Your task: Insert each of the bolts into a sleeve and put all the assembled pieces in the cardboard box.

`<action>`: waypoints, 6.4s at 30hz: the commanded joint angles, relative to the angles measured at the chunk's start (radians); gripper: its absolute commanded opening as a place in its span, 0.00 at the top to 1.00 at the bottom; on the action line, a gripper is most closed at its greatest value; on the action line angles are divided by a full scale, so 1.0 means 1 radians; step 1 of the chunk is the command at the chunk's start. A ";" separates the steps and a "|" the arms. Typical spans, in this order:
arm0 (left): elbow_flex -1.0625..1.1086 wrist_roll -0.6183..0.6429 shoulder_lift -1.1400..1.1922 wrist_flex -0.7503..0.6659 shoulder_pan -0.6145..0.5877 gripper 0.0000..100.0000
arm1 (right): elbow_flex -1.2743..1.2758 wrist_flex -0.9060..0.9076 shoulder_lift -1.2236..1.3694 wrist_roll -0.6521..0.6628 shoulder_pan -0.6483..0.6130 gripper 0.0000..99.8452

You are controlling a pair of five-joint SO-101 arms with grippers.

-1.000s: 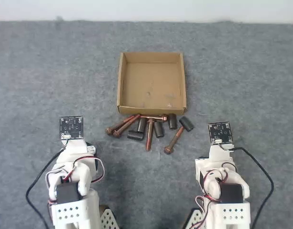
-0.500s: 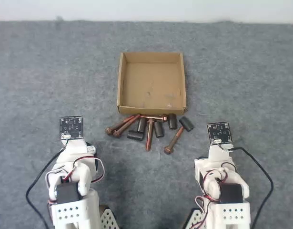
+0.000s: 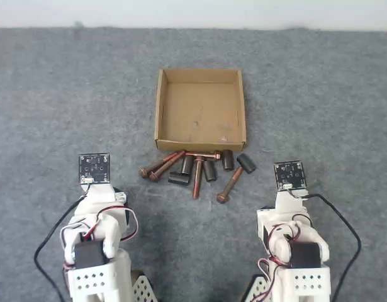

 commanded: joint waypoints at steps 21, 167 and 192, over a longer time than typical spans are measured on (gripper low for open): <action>-0.058 -0.003 0.002 -0.051 0.106 0.99 | 0.018 -0.015 -0.021 0.009 -0.013 0.99; -0.659 0.249 1.297 -0.509 0.089 0.87 | -1.151 -0.424 1.799 0.017 0.031 0.99; -1.340 0.245 1.297 0.270 0.465 0.87 | -0.925 -0.576 1.629 -0.098 0.237 0.99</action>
